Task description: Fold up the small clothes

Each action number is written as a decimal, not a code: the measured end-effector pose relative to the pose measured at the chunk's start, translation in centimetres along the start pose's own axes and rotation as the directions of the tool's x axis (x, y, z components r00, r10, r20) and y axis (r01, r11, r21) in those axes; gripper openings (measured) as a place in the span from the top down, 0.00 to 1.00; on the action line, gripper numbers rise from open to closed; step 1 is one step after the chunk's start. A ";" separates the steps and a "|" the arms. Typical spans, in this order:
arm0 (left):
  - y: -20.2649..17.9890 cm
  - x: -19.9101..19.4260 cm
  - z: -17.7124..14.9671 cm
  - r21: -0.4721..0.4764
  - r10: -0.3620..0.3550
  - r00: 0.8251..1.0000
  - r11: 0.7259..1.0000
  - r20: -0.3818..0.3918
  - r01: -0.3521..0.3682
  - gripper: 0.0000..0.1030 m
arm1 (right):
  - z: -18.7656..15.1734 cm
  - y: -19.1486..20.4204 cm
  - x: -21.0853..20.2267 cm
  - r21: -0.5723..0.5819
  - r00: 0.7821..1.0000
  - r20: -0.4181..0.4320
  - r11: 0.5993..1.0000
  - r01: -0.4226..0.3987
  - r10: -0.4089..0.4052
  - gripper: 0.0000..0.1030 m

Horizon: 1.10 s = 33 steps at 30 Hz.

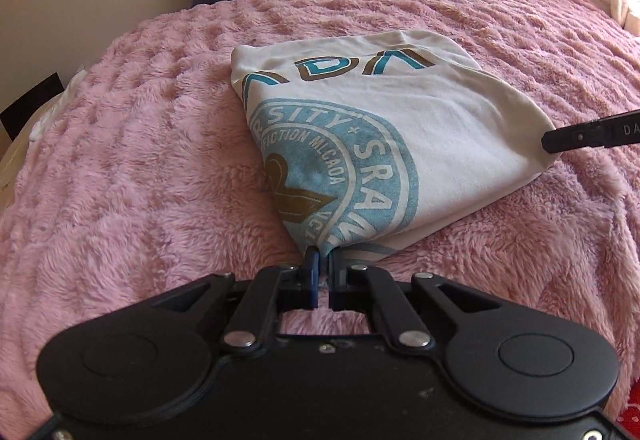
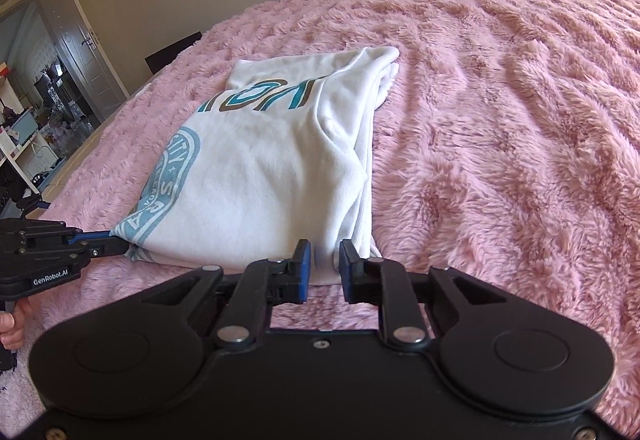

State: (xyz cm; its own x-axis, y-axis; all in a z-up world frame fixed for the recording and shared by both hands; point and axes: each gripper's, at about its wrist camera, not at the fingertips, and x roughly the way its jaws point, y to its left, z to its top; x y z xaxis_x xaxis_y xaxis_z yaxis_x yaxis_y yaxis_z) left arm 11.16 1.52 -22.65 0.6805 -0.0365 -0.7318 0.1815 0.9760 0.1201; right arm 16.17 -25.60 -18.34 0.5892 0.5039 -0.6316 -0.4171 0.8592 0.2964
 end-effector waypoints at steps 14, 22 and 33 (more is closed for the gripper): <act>3.1 -1.4 0.4 -0.099 -0.019 0.998 0.995 -0.066 0.013 0.87 | -0.1 0.2 0.7 -0.052 0.995 -0.064 0.996 0.078 -0.081 0.92; 4.3 -2.3 3.9 -0.293 -0.181 0.970 0.930 0.160 0.222 0.75 | 3.1 3.0 -0.8 -0.130 0.992 0.121 0.990 0.053 -0.037 0.89; 4.0 4.8 2.3 -0.414 -0.218 0.976 0.887 0.016 0.205 0.69 | 1.9 0.9 3.7 -0.062 0.994 0.018 0.992 0.106 -0.106 0.90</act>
State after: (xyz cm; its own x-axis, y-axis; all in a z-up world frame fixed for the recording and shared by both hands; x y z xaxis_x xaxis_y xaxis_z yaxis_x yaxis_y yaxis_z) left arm 16.77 4.74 -24.15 0.6356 -0.2519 -0.7298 0.0063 0.9470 -0.3213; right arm 19.34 -22.75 -19.04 0.6422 0.4119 -0.6465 -0.3942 0.9008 0.1823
